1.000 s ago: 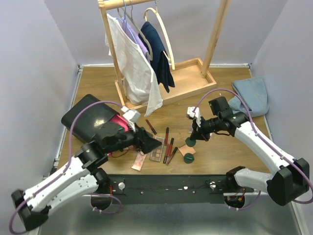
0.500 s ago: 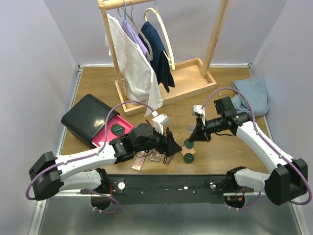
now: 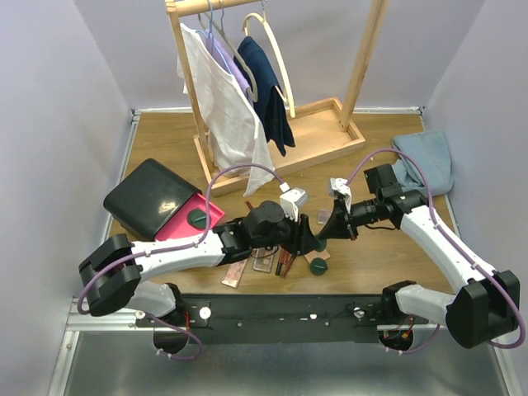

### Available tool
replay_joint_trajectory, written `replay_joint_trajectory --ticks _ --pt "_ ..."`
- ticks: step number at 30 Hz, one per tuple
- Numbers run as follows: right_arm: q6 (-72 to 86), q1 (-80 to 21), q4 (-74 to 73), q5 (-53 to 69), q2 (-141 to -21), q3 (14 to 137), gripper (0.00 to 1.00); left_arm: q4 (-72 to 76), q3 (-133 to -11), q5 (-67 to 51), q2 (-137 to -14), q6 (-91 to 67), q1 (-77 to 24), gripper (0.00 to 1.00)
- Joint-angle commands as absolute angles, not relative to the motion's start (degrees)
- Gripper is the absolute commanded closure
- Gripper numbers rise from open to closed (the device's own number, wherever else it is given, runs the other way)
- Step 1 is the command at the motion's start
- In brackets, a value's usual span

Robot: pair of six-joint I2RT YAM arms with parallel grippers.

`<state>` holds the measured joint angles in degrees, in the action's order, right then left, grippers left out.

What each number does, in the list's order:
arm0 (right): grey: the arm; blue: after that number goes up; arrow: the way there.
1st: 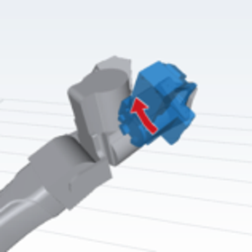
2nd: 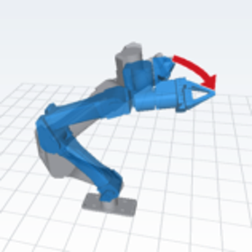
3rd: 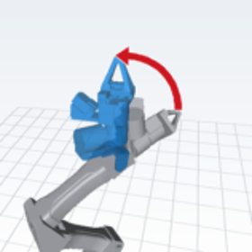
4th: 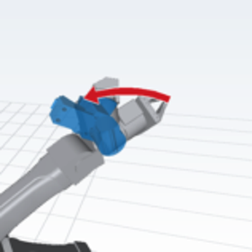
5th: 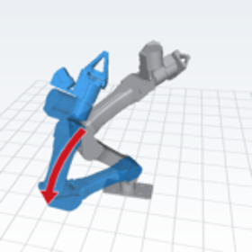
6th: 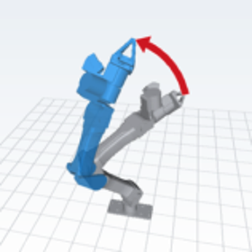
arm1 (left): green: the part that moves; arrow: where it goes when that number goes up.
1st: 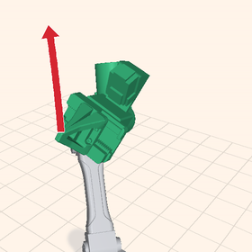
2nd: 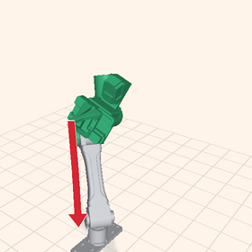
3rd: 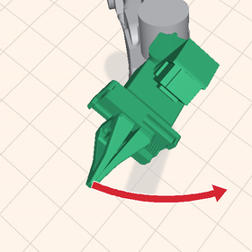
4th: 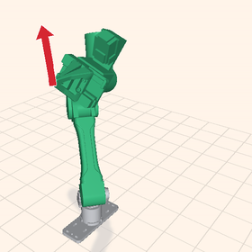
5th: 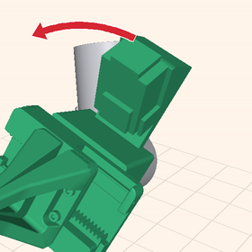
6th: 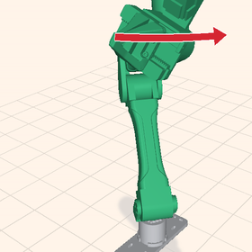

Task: Organize the makeup
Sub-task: Pick up the makeup tool from the corner of the board, then place the makeup tool in the storage box.

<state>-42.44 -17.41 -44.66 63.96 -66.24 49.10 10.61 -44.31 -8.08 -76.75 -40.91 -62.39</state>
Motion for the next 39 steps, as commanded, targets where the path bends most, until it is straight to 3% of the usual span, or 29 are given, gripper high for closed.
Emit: replay_joint_trajectory --ticks 1,4,6,7,10,14,26,34,39 --pt "-44.6 -16.8 -46.2 66.6 -65.0 47.7 0.99 11.4 -46.9 -7.1 -78.6 -39.2 -62.8 0.7" --pt "-44.7 -16.5 -46.3 66.7 -64.8 47.6 0.98 10.3 -47.0 -6.5 -78.5 -39.2 -62.7 0.98" --pt "-44.8 -16.4 -46.1 66.5 -64.7 47.5 0.88 9.8 -46.8 -5.7 -77.9 -39.0 -62.8 1.0" --pt "-44.7 -16.3 -46.1 66.4 -64.6 47.5 0.67 9.0 -46.4 -5.3 -77.0 -39.0 -62.8 1.0" --pt "-44.1 -15.8 -45.4 65.7 -64.1 47.3 0.35 5.4 -45.6 -2.9 -74.4 -38.2 -62.7 1.0" --pt "-41.1 -14.6 -43.2 63.9 -62.4 46.8 0.22 -2.3 -44.7 2.2 -69.6 -36.9 -62.7 1.0" --pt "-38.1 -12.2 -39.6 60.3 -59.8 45.9 0.19 -36.7 -49.5 24.2 -46.0 -32.4 -57.4 1.0" --pt "-38.1 -11.6 -39.5 60.2 -59.8 45.9 0.19 -42.3 -49.3 17.9 -39.8 -25.5 -35.2 1.0" --pt "-38.1 -11.4 -39.4 60.1 -59.5 45.8 0.19 -41.7 -50.6 14.1 -43.8 -22.7 -30.0 1.0"
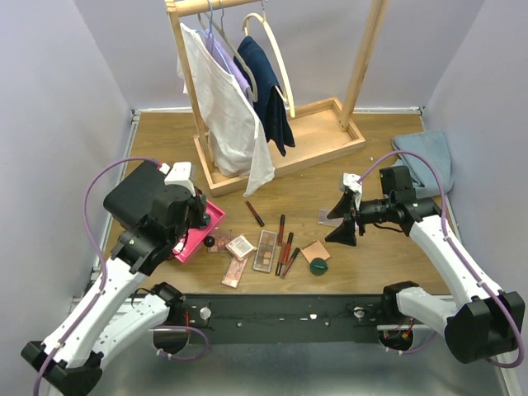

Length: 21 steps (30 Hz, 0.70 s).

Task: Organize the makeup
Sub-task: Place the makeup tool in the storage box.

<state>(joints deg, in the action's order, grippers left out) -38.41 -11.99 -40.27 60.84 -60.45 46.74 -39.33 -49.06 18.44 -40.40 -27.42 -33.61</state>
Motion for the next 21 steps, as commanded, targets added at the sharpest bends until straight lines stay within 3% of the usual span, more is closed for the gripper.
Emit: replay_joint_trajectory --ticks 1,15,21 --pt "-38.1 -11.3 -39.4 60.1 -59.5 45.6 0.18 -41.8 -50.8 13.3 -44.6 -22.5 -29.4 1.0" --pt "-38.2 -11.1 -39.3 60.1 -59.3 45.7 0.18 -41.4 -50.9 7.7 -47.7 -23.6 -23.7 1.0" --pt "-38.2 -11.0 -39.4 60.2 -59.3 45.9 0.18 -42.2 -50.6 9.3 -48.6 -25.5 -21.8 0.93"
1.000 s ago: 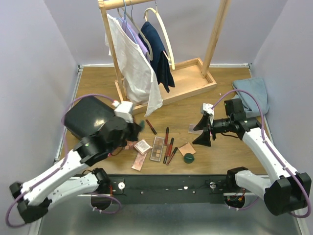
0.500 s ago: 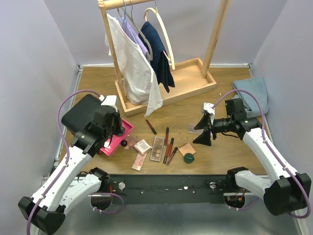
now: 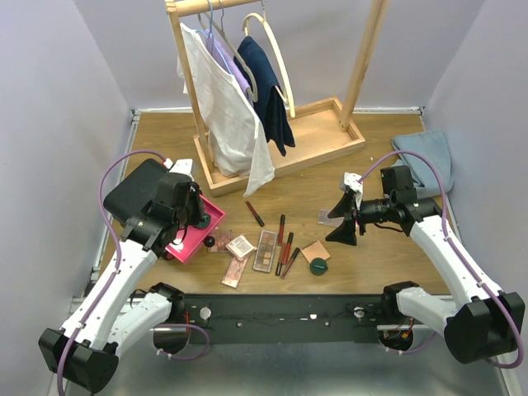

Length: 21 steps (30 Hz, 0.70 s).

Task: Organize the makeup
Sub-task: Place the makeup tool in the storage box.

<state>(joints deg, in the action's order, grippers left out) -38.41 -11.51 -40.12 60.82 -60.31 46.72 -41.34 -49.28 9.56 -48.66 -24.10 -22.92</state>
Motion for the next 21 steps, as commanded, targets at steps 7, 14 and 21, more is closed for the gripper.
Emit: replay_joint_trajectory --ticks 7,14,21 --pt "-38.4 -10.9 -39.5 60.6 -59.6 45.9 0.18 -43.9 -51.8 13.5 -46.9 -26.1 -21.6 0.69" --pt "-38.6 -10.8 -39.7 60.9 -59.5 45.9 0.18 -47.3 -54.8 17.8 -46.1 -25.4 -21.6 0.68" --pt "-38.8 -10.8 -39.7 61.1 -59.6 45.7 0.18 -49.3 -57.0 17.4 -44.7 -24.7 -21.6 0.67"
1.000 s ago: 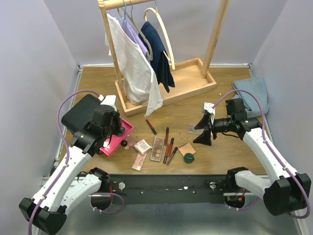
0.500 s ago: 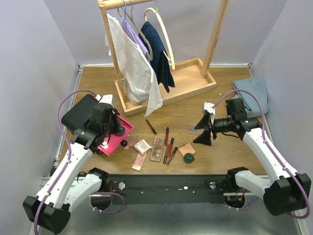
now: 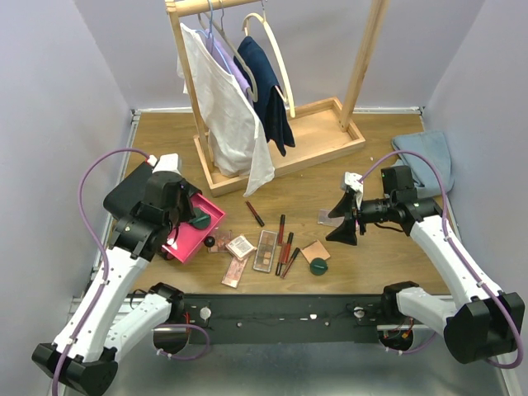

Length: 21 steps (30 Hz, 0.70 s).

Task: Organize the makeup
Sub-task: Place the makeup tool in the storage box, then pick up the makeup tool from the corner of the board.

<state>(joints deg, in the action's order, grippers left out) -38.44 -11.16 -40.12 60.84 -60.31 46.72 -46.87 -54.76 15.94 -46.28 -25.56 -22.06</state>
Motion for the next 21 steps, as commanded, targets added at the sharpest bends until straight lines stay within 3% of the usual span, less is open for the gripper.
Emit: replay_joint_trajectory --ticks 1,3,10,16,21 --pt "-38.8 -10.7 -39.8 61.1 -59.8 45.8 0.18 -49.3 -57.1 16.9 -44.5 -24.6 -21.7 0.66" --pt "-40.0 -10.7 -40.1 61.1 -59.9 45.7 0.18 -48.7 -57.2 13.6 -43.5 -23.9 -21.6 0.62" --pt "-47.5 -10.9 -45.1 60.6 -64.8 47.0 0.19 -40.9 -53.1 -2.9 -40.4 -22.6 -21.6 0.34" --pt "-51.1 -15.8 -45.3 53.8 -70.6 47.2 0.22 -34.7 -48.3 -10.7 -37.5 -24.0 -21.6 0.25" --pt "-63.8 -23.3 -46.9 48.3 -75.1 43.8 0.23 -31.6 -45.4 -11.2 -33.7 -22.2 -21.6 0.18"
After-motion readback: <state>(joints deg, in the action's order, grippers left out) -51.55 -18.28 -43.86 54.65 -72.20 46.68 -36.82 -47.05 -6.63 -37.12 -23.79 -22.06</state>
